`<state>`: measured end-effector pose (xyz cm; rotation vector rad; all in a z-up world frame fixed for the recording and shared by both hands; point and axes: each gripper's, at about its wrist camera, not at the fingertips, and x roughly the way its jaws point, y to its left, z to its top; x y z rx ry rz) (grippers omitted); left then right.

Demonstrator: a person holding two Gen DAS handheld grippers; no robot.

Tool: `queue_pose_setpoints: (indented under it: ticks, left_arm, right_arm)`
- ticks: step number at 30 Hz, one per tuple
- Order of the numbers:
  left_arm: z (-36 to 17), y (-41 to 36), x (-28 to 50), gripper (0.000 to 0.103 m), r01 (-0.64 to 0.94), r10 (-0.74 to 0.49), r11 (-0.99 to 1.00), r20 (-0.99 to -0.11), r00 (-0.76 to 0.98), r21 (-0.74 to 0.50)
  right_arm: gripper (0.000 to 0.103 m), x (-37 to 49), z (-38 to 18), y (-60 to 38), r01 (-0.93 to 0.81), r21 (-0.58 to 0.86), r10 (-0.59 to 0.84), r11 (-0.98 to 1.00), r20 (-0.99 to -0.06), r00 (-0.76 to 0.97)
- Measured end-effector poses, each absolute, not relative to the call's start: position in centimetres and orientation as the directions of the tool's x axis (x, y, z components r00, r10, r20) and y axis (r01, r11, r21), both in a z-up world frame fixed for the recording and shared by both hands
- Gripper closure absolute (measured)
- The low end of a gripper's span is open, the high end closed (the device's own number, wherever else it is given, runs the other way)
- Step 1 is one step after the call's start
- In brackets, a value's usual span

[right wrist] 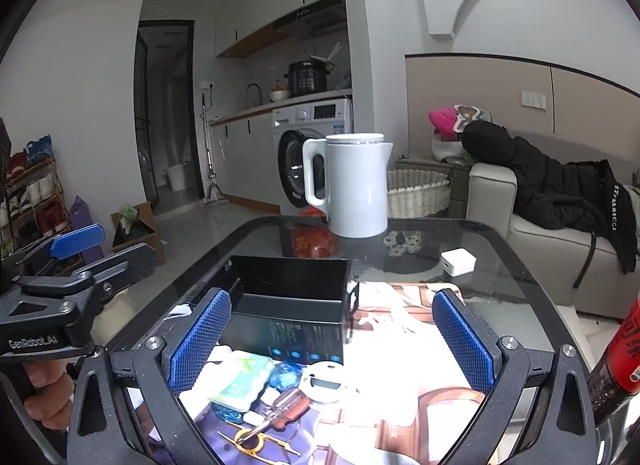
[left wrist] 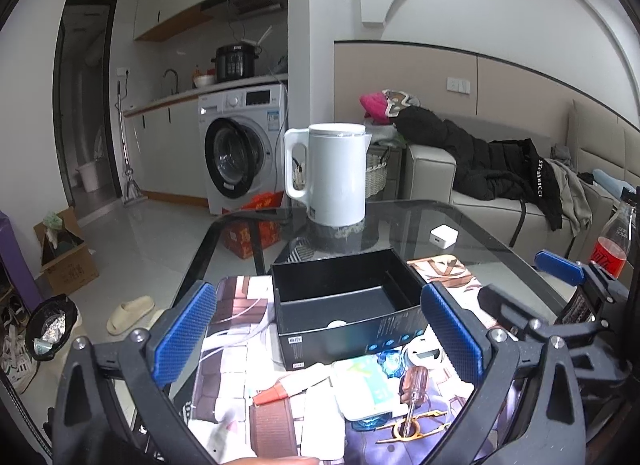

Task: Organize rigid objects
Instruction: 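Lower both tools toward the cluttered items beside the black box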

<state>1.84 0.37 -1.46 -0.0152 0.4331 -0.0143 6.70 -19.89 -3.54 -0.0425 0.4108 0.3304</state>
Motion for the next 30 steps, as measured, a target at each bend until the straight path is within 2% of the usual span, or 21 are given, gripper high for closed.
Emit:
queue_pose_setpoints:
  ticks: [4,9,15,18,21,24,25,26,30]
  left_arm:
    - [-2.5,0.2,2.8,0.0,0.005,-0.001,1.0,-0.474,0.88,0.007]
    - [-4.8,-0.4,4.7,0.0,-0.007,0.035,0.999,-0.597,0.802,0.049]
    - [-8.2,-1.0,6.9,0.0,0.018,0.024,0.999,-0.742,0.67,0.048]
    - [-9.7,-1.1,7.7,0.001,0.018,0.039,0.998,-0.795,0.605,0.062]
    - [-9.9,0.0,8.3,0.001,0.006,0.064,0.996,-0.797,0.601,0.085]
    - [-10.2,1.3,9.1,0.005,0.035,0.099,0.988,-0.797,0.596,0.149]
    - [-10.4,1.8,9.2,0.013,0.04,0.091,0.989,-0.802,0.59,0.142]
    - [-10.6,2.4,9.3,0.017,0.038,0.082,0.991,-0.814,0.576,0.127]
    - [-11.0,2.8,8.4,0.019,0.079,0.025,0.994,-0.845,0.535,0.079]
  right_arm:
    - [0.0,7.9,-3.7,-20.3,-0.305,0.02,0.281,0.952,-0.445,0.85]
    - [0.0,9.4,-4.9,-20.6,-0.284,-0.009,0.238,0.959,-0.52,0.82]
    - [0.0,11.6,-7.8,-20.6,-0.276,0.019,0.22,0.961,-0.658,0.72]
    - [0.0,12.3,-9.4,-20.4,-0.288,0.053,0.239,0.956,-0.71,0.663]
    - [0.0,12.8,-10.6,-20.4,-0.308,0.118,0.288,0.944,-0.75,0.596]
    - [0.006,13.0,-11.5,-20.0,-0.317,0.171,0.325,0.933,-0.779,0.536]
    - [0.011,13.1,-11.9,-19.7,-0.32,0.187,0.335,0.929,-0.791,0.512]
    - [0.017,13.1,-12.2,-19.4,-0.326,0.197,0.345,0.925,-0.798,0.494]
    - [0.025,12.9,-12.8,-18.0,-0.338,0.224,0.364,0.914,-0.819,0.443]
